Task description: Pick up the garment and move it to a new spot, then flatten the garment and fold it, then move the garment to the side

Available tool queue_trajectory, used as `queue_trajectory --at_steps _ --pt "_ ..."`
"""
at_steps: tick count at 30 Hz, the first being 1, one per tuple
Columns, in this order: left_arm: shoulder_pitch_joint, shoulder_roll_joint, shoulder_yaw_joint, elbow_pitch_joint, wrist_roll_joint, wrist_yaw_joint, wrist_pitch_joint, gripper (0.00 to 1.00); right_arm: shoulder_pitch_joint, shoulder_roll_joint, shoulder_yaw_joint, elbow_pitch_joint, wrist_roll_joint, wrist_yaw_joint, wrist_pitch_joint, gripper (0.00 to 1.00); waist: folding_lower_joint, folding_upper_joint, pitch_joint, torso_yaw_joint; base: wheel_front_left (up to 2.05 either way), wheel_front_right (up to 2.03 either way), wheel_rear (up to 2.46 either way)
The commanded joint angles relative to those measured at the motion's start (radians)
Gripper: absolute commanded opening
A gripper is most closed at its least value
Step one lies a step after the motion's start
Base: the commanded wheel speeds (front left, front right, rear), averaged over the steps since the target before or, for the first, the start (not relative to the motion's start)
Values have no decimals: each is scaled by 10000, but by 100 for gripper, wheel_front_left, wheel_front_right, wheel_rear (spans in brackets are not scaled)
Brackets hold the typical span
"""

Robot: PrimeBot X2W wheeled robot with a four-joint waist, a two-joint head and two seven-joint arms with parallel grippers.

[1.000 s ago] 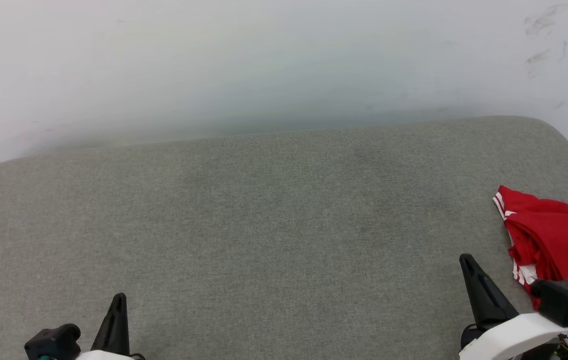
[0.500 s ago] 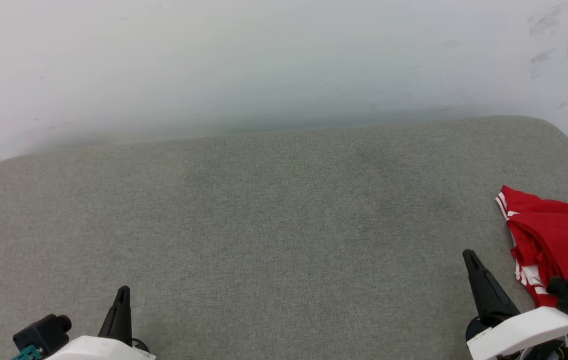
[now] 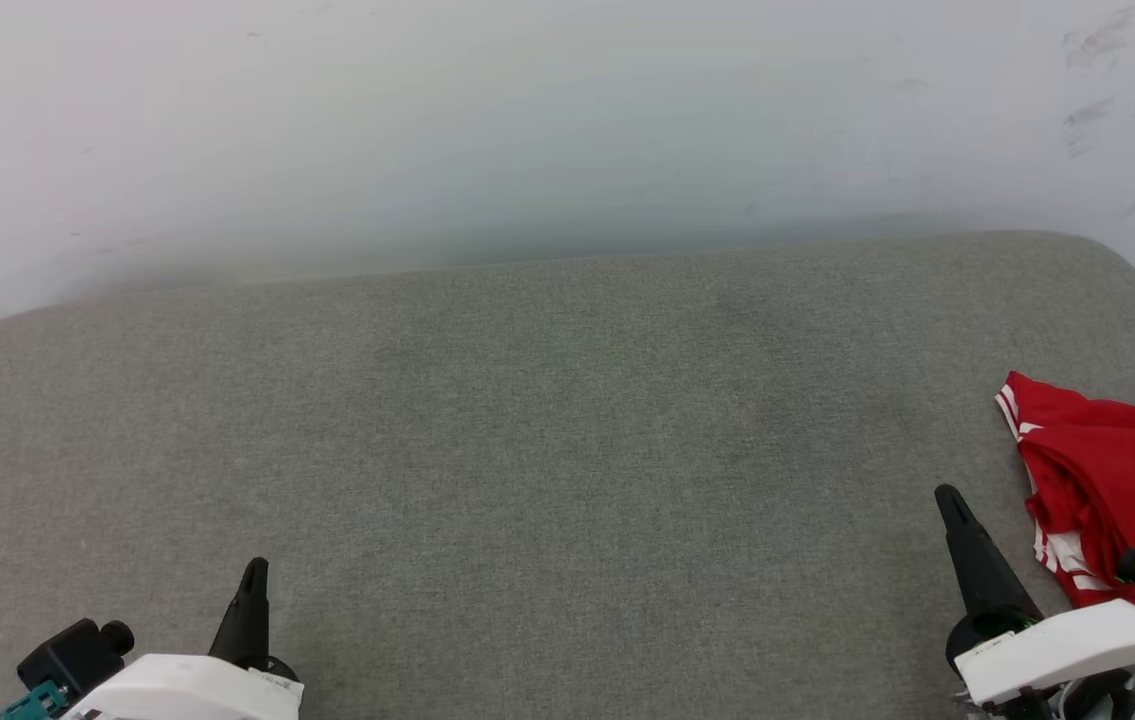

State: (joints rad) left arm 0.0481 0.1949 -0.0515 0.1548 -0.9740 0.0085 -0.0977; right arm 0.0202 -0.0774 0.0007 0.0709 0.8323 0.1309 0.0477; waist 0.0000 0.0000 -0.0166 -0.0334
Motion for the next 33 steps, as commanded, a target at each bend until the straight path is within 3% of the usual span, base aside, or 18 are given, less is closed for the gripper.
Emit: queue_trajectory --at_steps 1,33 --pt "-325 -9 137 -68 -268 -83 83 0 -297 -82 -42 -28 347 0 -21 0 0 0 3 6 0 0 0" --pt "-943 -647 808 394 -3257 -719 1007 0 -774 -96 -337 805 4117 0 112 0 0 0 79 134 0 0 0"
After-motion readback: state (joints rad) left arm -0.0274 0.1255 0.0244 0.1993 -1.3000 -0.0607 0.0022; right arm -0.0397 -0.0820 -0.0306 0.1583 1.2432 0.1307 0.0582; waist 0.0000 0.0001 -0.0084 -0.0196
